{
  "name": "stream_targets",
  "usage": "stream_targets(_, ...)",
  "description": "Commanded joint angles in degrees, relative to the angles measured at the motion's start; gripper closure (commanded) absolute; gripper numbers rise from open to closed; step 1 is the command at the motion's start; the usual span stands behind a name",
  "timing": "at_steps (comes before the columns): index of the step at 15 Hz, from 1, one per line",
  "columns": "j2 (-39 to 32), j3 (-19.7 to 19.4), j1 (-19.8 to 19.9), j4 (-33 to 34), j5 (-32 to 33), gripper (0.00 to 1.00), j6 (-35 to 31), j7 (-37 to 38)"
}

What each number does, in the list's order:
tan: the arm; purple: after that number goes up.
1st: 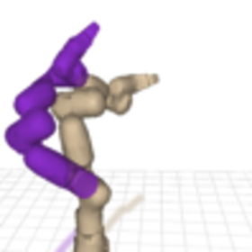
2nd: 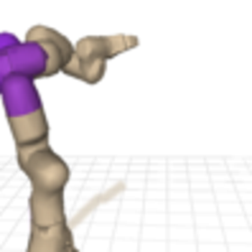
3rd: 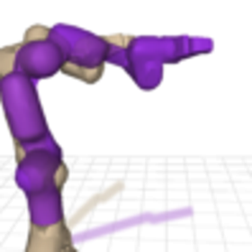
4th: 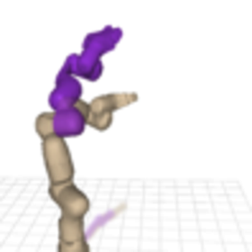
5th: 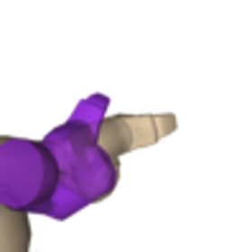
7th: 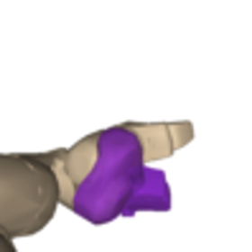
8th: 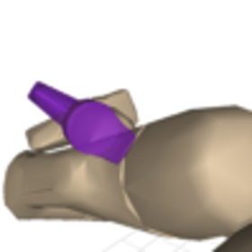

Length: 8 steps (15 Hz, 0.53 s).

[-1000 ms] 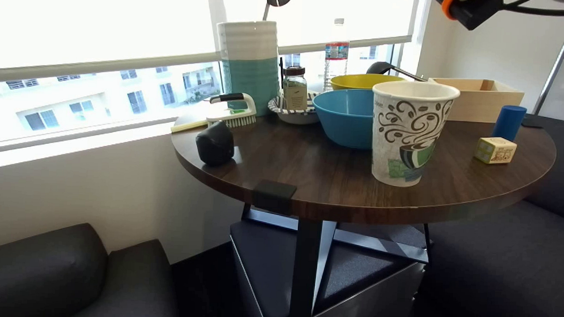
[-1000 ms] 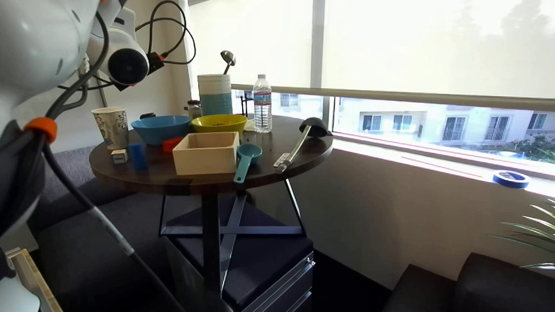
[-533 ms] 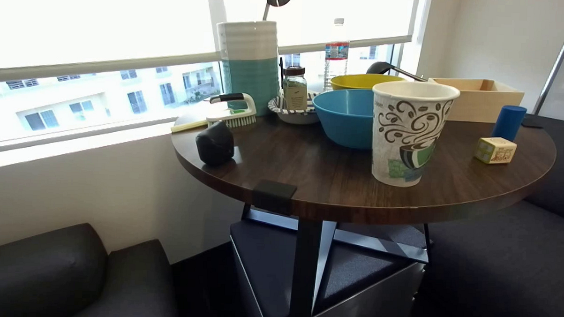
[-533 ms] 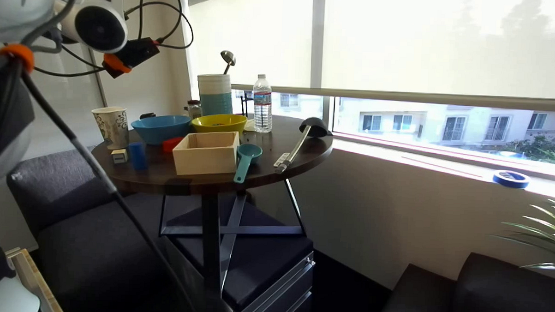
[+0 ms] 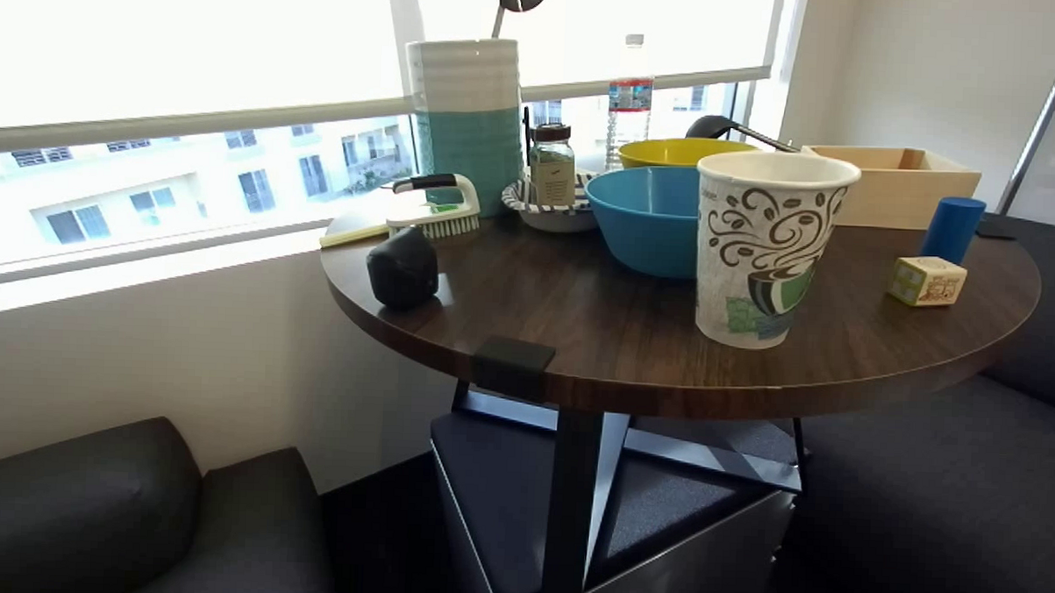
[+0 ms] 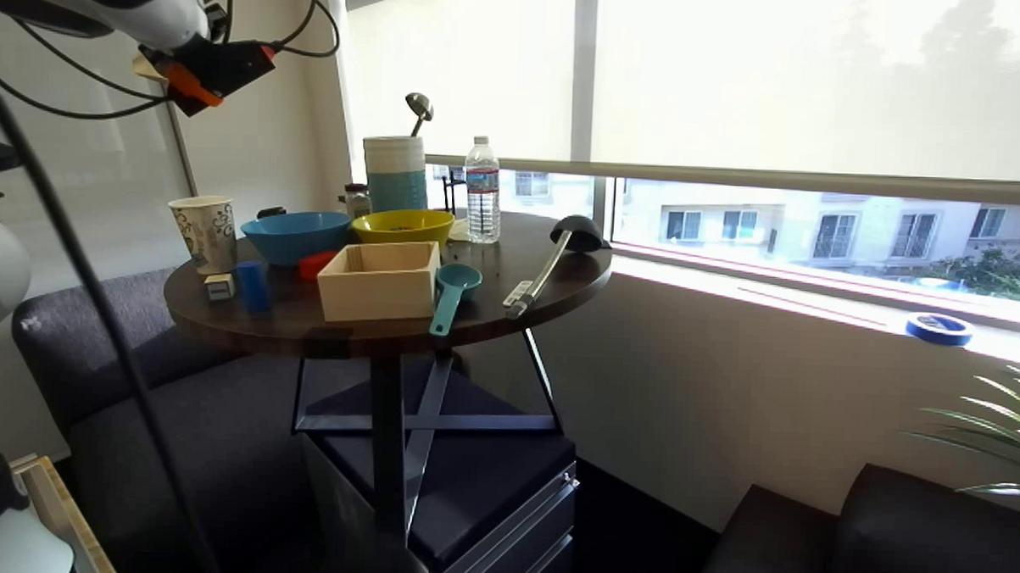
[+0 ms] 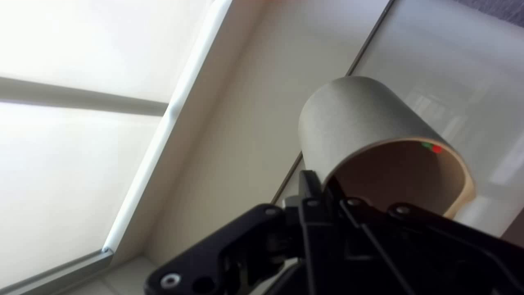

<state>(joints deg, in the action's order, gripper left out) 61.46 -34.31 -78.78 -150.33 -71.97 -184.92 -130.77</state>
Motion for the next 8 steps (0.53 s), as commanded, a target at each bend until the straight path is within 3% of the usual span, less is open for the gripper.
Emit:
stream_targets(1, -12.6, 7.3, 10.5, 2.9, -0.5, 0.99, 1.2, 10.0)
stream_targets(3, -17.1, 11.3, 17.2, 3.0, 0.4, 0.99, 2.2, 15.3)
stream_targets(4, -21.2, 10.7, 17.8, 5.9, 1.3, 0.99, 2.6, 16.7)
stream_targets(5, -22.7, 12.3, 21.1, 5.9, 2.2, 0.99, 3.8, 18.9)
stream_targets(6, -15.7, 10.1, 16.5, 2.0, 0.7, 0.99, 1.8, 14.3)
stream_targets(8, -18.0, 10.6, 17.8, 2.4, 0.8, 0.95, 2.2, 14.8)
